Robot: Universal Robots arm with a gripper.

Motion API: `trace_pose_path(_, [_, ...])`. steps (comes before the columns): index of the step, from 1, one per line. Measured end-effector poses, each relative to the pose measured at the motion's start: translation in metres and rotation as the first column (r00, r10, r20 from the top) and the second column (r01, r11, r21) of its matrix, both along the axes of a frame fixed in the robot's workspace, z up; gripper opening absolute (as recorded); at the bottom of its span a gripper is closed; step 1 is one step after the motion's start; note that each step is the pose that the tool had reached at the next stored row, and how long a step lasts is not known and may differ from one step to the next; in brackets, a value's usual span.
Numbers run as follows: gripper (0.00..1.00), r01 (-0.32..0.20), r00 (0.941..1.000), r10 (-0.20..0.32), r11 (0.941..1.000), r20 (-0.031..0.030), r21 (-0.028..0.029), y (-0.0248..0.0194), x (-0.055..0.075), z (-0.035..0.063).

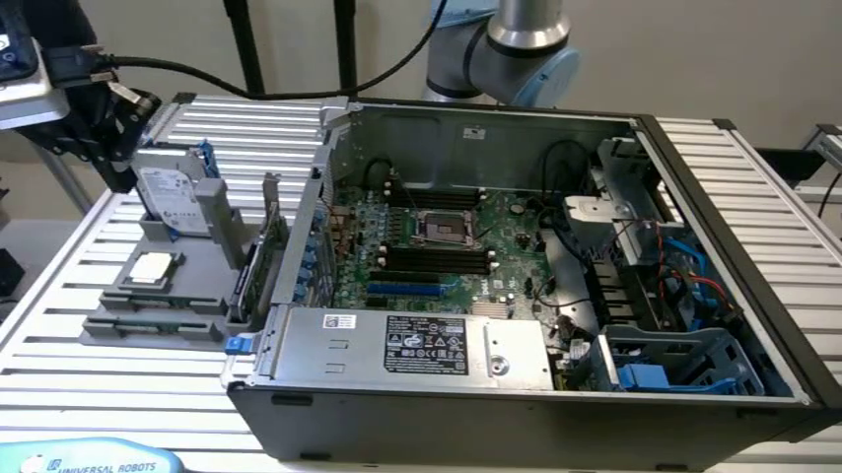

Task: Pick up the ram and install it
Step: 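Reach for the ram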

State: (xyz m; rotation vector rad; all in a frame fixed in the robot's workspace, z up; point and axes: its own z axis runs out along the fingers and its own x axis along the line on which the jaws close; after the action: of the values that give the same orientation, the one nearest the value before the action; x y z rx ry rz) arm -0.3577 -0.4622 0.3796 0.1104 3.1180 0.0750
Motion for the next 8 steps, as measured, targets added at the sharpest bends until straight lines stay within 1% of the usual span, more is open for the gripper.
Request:
trace_pose_path(4, [0.11,0.000,1.0000,0.000,1.0000,-0.0001,0.0000,-0.0032,-0.018,-0.0038])
trace_pose_path(7, [0.11,0.000,1.0000,0.000,1.0000,-0.0001,0.0000,-0.0061,-0.032,-0.0084])
trace_pose_path(8, [0.11,0.000,1.0000,0.000,1.0000,-0.0001,0.0000,-0.0073,-0.034,-0.0102])
